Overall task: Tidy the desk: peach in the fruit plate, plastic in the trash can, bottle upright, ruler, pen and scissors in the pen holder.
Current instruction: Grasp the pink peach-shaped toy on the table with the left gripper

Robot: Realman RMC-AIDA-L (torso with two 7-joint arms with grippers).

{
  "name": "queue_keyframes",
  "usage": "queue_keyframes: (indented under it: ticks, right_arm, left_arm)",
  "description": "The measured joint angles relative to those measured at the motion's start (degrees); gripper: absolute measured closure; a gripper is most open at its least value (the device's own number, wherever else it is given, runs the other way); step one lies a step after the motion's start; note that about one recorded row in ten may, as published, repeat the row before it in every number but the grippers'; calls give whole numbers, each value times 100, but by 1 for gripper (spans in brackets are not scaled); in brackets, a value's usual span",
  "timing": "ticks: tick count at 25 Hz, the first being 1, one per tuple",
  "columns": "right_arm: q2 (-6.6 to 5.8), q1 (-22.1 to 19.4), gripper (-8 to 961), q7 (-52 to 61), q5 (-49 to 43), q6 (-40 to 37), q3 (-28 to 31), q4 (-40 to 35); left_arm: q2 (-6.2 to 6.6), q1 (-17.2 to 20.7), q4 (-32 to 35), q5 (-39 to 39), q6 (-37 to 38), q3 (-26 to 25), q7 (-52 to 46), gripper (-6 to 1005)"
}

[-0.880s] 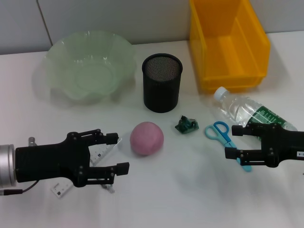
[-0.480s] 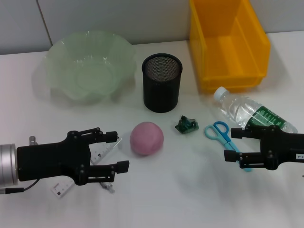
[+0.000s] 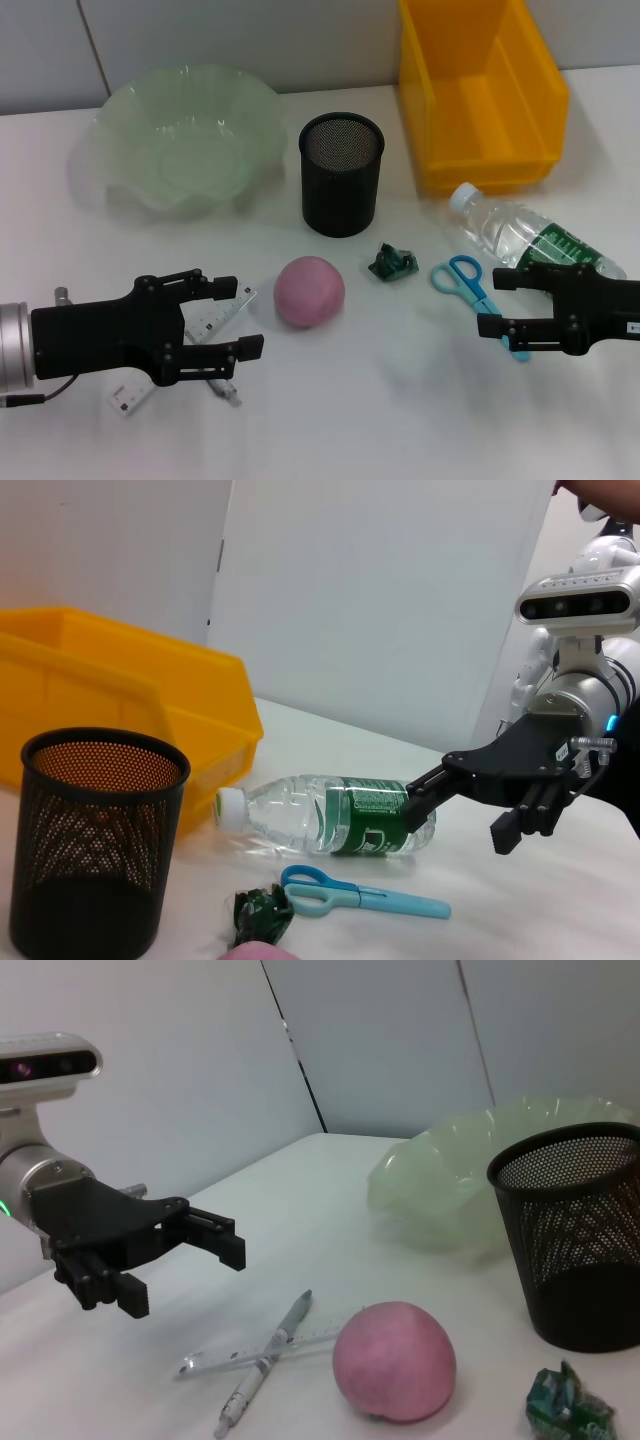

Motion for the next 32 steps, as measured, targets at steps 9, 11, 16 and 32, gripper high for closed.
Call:
queue_keyframes:
  ticks: [9, 11, 16, 32]
  right_arm:
    - [3, 21, 136, 22, 0, 37, -20, -3]
    - [4, 29, 136, 24, 0, 37, -20, -7]
    - [11, 43, 136, 26, 0, 37, -22, -4]
    - [29, 73, 138, 48, 1, 36, 0, -17]
  left_arm:
    - [0, -15, 0, 4, -17, 0, 0, 159]
    - [-1, -26, -1, 3, -17, 0, 7, 159]
    - [-5, -30, 4, 3, -19, 0, 20, 158]
    - [-76, -573, 29, -428, -1624, 1397, 45, 166]
